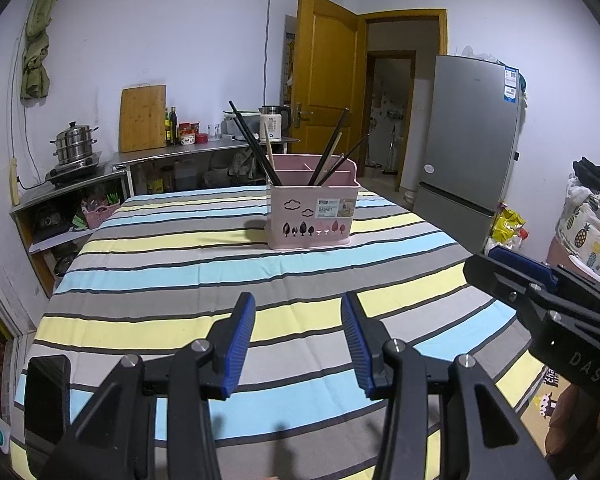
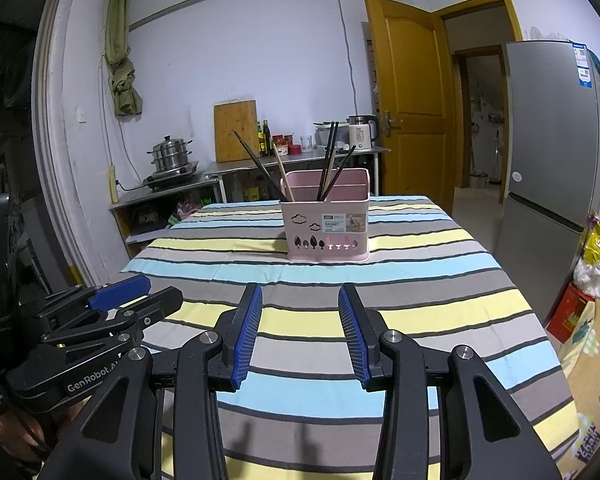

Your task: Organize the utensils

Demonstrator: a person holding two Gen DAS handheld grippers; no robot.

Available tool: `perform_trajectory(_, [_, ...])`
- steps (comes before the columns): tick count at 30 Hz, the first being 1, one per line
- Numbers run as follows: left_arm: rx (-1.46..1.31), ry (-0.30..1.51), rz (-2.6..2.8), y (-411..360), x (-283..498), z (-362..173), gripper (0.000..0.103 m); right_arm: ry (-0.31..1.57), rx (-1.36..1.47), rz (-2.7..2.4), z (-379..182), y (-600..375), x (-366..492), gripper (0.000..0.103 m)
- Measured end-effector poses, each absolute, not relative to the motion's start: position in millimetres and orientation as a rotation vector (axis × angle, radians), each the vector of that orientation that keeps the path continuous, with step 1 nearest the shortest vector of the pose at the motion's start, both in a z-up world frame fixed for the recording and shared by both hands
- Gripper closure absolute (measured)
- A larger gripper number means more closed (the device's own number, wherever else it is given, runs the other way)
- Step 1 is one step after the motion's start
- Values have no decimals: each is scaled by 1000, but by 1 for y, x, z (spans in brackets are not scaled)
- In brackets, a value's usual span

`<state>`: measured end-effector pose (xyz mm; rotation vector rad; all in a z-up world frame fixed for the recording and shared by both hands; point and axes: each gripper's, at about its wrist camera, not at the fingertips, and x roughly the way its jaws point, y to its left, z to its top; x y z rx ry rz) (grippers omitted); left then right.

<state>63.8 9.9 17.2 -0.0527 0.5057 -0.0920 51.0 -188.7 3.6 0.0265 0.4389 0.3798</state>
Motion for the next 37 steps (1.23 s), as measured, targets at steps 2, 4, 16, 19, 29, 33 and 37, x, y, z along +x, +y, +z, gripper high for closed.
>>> perform_trajectory(2, [-52,504,-93,9,63,17,57,438,27,380,4,-189,51,62])
perform_trajectory(4, [-52,504,-94,9,63,18,57,438,26,381,4,-188,50,62])
perform_trajectory(16, [-38,508,-100,6,62,18,57,440,25,381,4,-188,50,62])
perform_trajectory(19, [-42,510,-102,6,63,17,57,441,25,381,4,-187,49,62])
perform_trajectory(29, [-48,513,-97,8,63,16,57,446,21,384,2,-188,49,62])
perform_trajectory(33, [-51,509,-91,9,63,15,57,448,19,385,3,-187,50,62])
perform_trajectory(37, [-56,507,-90,10,63,15,57,448,20,384,2,-188,50,62])
